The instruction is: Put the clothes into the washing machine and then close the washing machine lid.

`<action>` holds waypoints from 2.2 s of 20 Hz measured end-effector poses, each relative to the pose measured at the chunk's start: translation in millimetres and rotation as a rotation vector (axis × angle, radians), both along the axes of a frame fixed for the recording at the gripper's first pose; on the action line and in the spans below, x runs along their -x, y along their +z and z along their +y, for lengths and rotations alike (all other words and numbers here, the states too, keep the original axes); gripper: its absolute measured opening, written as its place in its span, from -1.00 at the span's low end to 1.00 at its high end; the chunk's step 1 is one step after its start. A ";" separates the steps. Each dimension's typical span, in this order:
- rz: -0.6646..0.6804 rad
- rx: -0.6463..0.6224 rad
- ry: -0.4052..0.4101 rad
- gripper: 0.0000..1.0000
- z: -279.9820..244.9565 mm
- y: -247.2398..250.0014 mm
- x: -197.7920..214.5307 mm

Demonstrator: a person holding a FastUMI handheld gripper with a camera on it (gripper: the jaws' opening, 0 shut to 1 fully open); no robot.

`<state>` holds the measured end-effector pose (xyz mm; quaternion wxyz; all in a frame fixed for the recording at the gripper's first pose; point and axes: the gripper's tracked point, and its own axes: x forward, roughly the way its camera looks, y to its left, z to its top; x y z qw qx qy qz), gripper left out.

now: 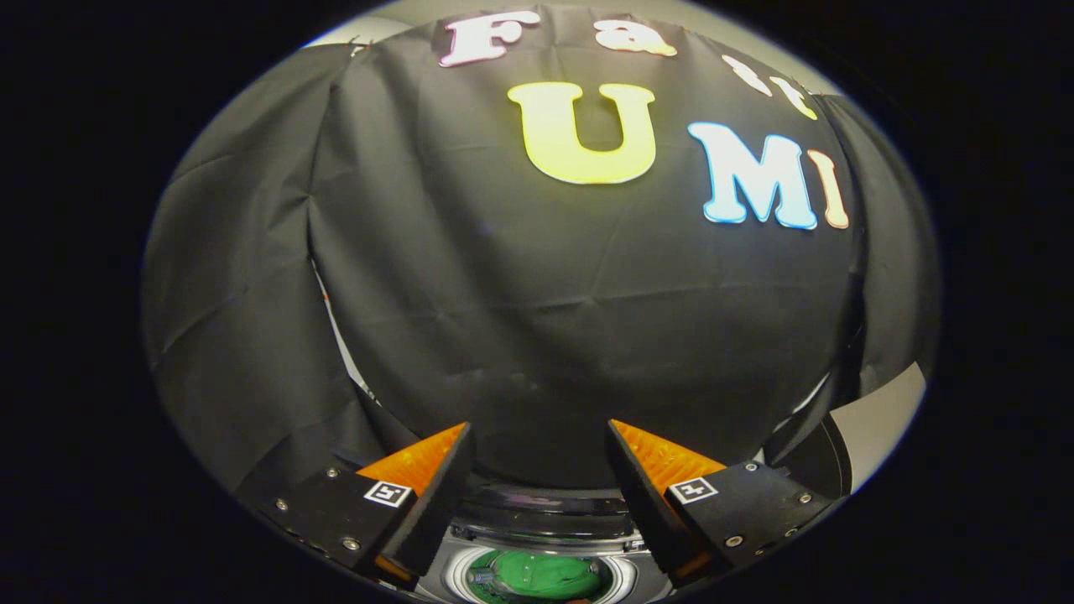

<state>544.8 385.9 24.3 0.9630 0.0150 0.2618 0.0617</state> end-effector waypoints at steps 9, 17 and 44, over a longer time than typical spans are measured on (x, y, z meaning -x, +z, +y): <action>0.205 0.032 -0.036 0.93 0.9 -44.8 -1.9; 0.057 0.033 -0.038 0.94 1.1 -34.1 24.7; -0.034 0.013 0.058 0.93 -10.8 -65.7 117.6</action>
